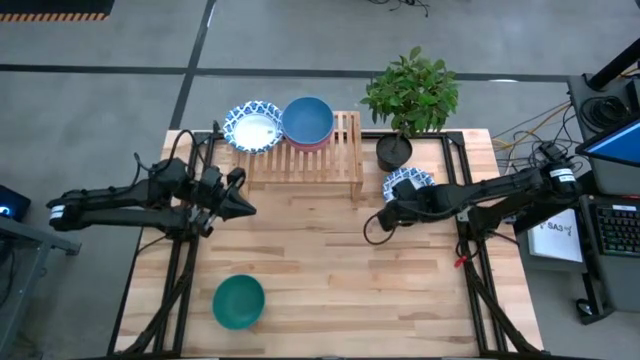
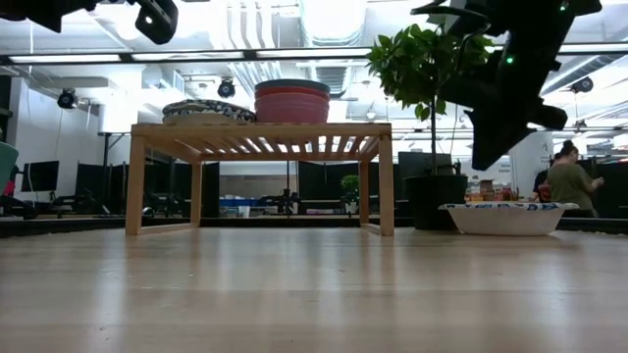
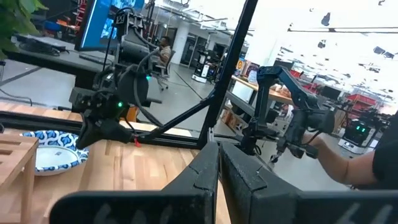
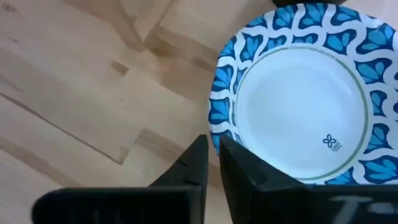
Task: Place and stack bowls onto a shelf
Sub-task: Stack the white patterned bowl on top of the white patterned bowls on the shelf
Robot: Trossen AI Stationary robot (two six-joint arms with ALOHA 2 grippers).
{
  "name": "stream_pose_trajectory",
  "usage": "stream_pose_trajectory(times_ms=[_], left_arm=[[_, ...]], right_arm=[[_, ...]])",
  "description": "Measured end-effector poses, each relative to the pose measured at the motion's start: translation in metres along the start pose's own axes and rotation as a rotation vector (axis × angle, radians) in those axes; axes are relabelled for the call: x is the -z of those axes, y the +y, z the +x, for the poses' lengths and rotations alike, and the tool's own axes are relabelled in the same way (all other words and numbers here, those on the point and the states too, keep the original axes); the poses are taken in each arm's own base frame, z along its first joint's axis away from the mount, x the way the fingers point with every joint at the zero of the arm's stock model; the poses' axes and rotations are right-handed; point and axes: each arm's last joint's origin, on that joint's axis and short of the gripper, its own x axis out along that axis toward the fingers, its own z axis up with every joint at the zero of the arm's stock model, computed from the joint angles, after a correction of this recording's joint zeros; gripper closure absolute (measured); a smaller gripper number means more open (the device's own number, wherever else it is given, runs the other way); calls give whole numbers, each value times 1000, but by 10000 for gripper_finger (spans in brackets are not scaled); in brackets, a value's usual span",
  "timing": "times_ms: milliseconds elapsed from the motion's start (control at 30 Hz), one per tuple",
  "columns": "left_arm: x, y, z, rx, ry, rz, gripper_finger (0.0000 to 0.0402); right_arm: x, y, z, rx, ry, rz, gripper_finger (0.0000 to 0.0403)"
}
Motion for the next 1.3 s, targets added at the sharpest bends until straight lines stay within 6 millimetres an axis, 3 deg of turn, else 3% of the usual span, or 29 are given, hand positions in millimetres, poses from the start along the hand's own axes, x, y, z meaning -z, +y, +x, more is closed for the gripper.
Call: stream_pose_trajectory(times_ms=[233,433,600,767,967,1033,1167,1300], left_arm=[[1,1,2,-3,8,10,402],[1,2,2,-4,11,9,402],[1,2,2,-4,10,9,402],[1,2,2,-3,9,9,402],[0,1,1,-1,4,12,402],[0,0,0,0,2,14,402],[-1,-2,-3,1,-3,17,402],[-3,-6,-8,9,-27,30,402]], right_arm=[[-2,-1,9,35,31,-13,302],[0,3,34,137,87,-97,244],[6,7,57,212,135,-172,231],[12,9,72,264,175,-203,262],[9,17,68,231,189,-205,360],[7,23,61,209,178,-215,383],[1,41,39,134,192,-230,389],[-7,73,7,-53,203,-320,390]])
